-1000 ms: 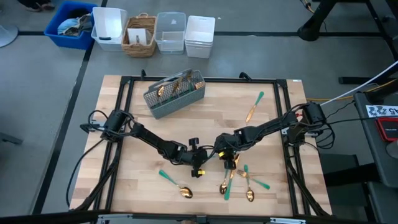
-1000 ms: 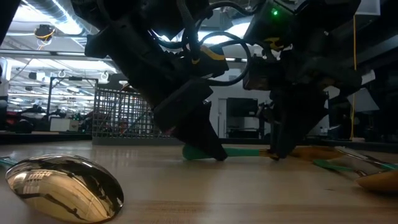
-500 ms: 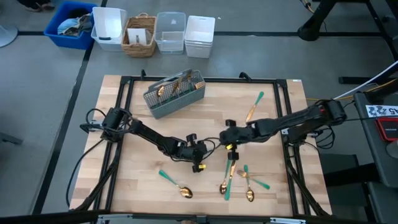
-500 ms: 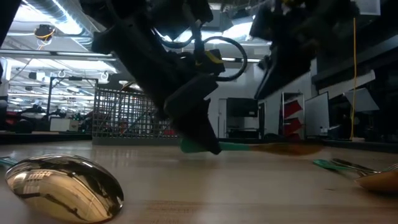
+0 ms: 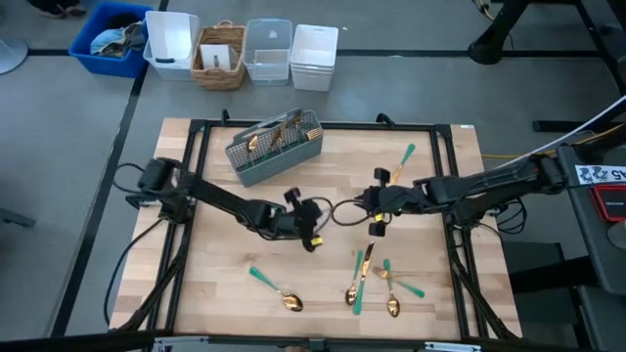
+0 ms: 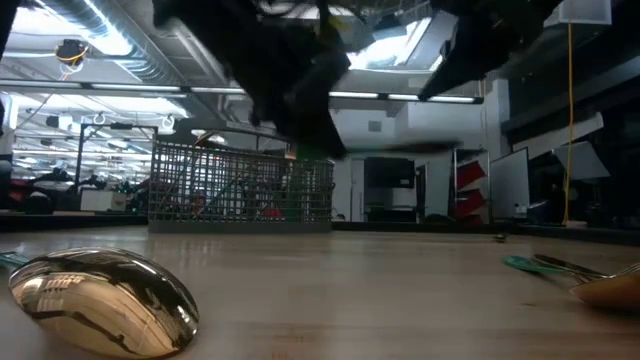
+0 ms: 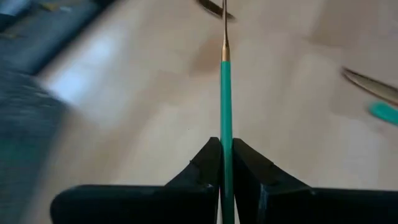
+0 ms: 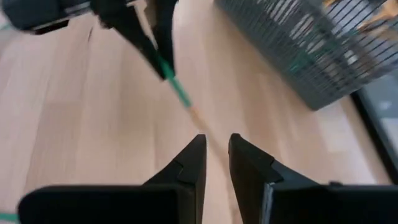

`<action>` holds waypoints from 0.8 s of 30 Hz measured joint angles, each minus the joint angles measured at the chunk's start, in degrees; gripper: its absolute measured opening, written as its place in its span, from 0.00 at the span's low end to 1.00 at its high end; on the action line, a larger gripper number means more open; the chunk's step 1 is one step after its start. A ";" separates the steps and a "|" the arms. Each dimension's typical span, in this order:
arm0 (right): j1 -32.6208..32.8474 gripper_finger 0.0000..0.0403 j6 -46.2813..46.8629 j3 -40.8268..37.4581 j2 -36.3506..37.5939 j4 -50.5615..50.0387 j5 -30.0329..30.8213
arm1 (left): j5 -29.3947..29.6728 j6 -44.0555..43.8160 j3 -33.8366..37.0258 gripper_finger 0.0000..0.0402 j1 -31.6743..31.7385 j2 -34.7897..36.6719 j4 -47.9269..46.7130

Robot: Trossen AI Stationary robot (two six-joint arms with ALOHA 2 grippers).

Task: Sort silverware
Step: Put the knife into the middle left section of the silverware holder

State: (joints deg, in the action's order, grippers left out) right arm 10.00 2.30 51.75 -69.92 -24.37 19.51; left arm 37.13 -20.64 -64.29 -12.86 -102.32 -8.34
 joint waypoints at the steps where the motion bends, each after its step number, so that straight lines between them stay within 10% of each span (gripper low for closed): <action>1: 0.00 0.17 -0.54 0.00 0.76 -0.13 0.56 | 1.60 0.00 0.06 0.03 0.26 1.67 -1.28; 15: -0.84 0.17 -8.65 0.00 6.12 3.31 14.84 | 21.45 -7.05 18.66 0.03 5.40 32.40 -8.11; 24: -8.96 0.17 -17.52 0.00 2.60 16.44 11.22 | 17.65 1.11 38.07 0.03 7.95 39.82 24.64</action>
State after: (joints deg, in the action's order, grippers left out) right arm 1.04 -15.21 51.75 -67.32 -7.92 30.73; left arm 54.78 -19.54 -26.22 -4.91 -62.50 16.30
